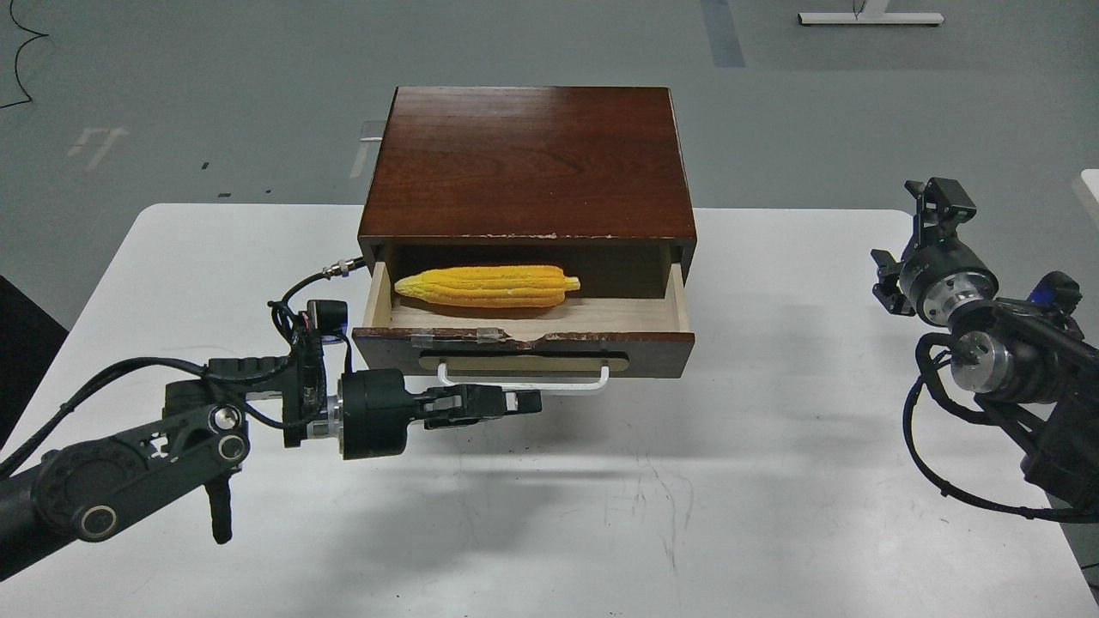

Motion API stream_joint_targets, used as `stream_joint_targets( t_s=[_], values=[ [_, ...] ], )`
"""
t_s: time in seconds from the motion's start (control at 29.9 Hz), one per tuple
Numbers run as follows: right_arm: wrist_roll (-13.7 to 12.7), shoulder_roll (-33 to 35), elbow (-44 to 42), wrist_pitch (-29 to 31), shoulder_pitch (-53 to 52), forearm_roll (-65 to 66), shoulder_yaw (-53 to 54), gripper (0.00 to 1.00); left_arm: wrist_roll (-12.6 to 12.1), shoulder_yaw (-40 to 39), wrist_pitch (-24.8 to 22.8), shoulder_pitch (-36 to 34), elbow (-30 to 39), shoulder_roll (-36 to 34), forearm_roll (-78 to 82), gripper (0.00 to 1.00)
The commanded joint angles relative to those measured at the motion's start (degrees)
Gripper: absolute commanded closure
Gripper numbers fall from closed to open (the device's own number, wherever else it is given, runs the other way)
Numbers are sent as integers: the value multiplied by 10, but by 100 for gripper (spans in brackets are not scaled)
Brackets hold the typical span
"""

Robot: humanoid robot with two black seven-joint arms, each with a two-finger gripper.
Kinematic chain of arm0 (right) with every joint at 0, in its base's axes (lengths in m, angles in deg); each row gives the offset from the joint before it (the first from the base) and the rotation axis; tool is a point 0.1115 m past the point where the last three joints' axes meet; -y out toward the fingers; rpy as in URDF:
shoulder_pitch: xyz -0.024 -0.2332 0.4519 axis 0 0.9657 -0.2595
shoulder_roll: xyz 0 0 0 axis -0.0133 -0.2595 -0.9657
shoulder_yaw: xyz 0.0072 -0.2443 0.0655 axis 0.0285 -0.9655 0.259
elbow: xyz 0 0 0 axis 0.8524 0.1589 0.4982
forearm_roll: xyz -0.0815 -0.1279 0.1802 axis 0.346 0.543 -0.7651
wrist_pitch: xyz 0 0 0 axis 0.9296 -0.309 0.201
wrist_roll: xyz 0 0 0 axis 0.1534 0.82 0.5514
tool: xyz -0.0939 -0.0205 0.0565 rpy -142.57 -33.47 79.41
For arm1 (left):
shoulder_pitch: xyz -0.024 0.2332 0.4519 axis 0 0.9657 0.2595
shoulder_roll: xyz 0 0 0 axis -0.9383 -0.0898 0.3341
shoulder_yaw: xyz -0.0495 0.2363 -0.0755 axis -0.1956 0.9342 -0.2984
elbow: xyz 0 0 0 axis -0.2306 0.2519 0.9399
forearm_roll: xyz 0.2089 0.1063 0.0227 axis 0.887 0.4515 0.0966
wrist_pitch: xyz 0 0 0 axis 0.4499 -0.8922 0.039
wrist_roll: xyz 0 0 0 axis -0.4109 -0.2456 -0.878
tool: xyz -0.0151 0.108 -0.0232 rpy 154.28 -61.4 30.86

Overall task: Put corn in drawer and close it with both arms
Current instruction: 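Push the drawer front toward the cabinet with the left gripper, then keep pushing the drawer fully shut with the left gripper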

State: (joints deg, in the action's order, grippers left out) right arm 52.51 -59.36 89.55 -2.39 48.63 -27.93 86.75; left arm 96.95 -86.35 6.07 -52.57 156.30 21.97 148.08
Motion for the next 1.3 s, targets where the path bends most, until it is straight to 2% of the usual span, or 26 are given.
stream_joint_targets(
  t_s=[0.0,1.27],
  values=[
    [0,0,0,0,-1,0,0,0,0,1,0,-9,-8,3,0,100],
    [0,0,0,0,2,0,0,0,0,-1,0,-62,-137,114,-2,100]
  ],
)
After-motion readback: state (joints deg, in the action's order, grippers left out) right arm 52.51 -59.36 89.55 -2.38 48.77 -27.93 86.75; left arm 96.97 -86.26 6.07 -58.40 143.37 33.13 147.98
